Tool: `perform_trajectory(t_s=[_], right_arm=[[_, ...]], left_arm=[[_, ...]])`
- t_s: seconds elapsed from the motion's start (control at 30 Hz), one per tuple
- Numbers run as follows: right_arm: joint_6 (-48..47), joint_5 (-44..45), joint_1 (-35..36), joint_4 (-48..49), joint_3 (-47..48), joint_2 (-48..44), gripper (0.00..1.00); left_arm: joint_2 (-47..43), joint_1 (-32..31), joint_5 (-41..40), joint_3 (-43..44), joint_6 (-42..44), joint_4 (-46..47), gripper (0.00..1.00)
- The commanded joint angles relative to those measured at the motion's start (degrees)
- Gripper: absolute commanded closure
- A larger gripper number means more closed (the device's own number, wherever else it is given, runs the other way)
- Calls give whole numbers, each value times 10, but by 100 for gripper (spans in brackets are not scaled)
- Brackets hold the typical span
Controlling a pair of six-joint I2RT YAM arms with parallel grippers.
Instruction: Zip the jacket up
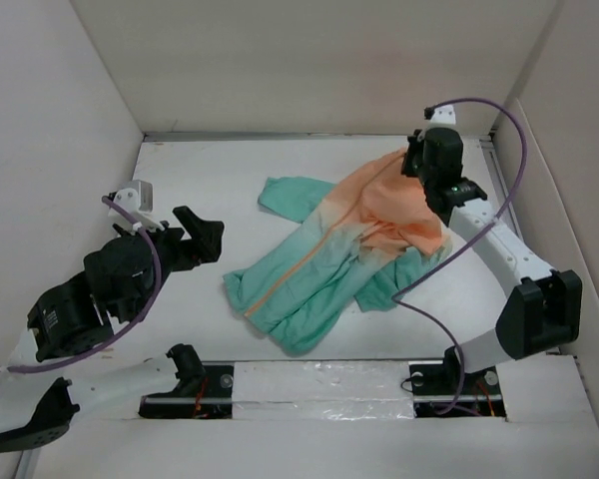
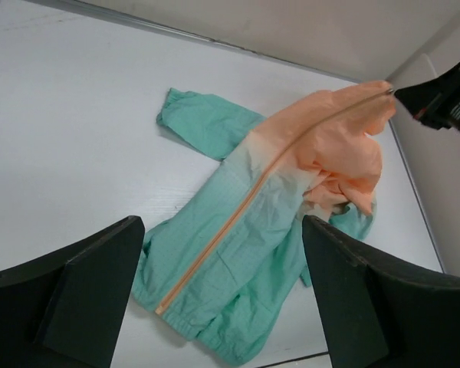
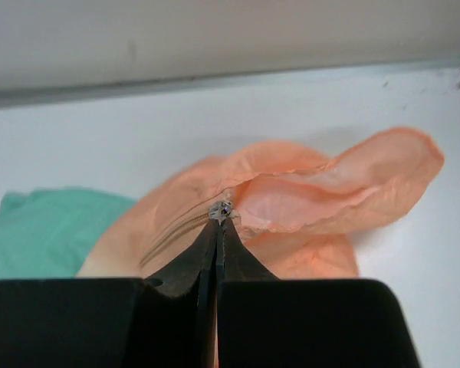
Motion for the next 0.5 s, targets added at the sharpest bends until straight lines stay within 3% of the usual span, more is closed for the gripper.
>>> perform_trajectory(t_s=[0.0,0.03,0.1,0.13,0.17,0.3,0.33,0.37,0.4,0.47], right_arm=[[22,32,26,57,-43,-73,98],[22,34,32,51,-65,-95,70],[30,51,45,-2,-75,-123,36],[31,62,50,-16,-86,-159,4],[28,71,50,-22,-95,-182,0],[14,47,59,-48,-140,-304,0],[14,37,68,-53,-150,-331,10],[14,29,79,-55,-177,-379,11],[18,24,85,-59,-192,-402,3],[20,25,103,-77,-215,-441,0]], left_arm=[[0,3,7,-11,-7,57,15],[1,3,16,-18,-5,68,12],[7,3,41,-39,2,104,8],[10,3,50,-53,4,114,5],[14,3,56,-60,4,124,4],[21,3,92,-89,1,182,3],[22,3,97,-95,-1,191,3],[23,3,102,-105,-2,199,3],[23,3,104,-110,-4,208,3],[21,3,112,-127,-12,229,3]])
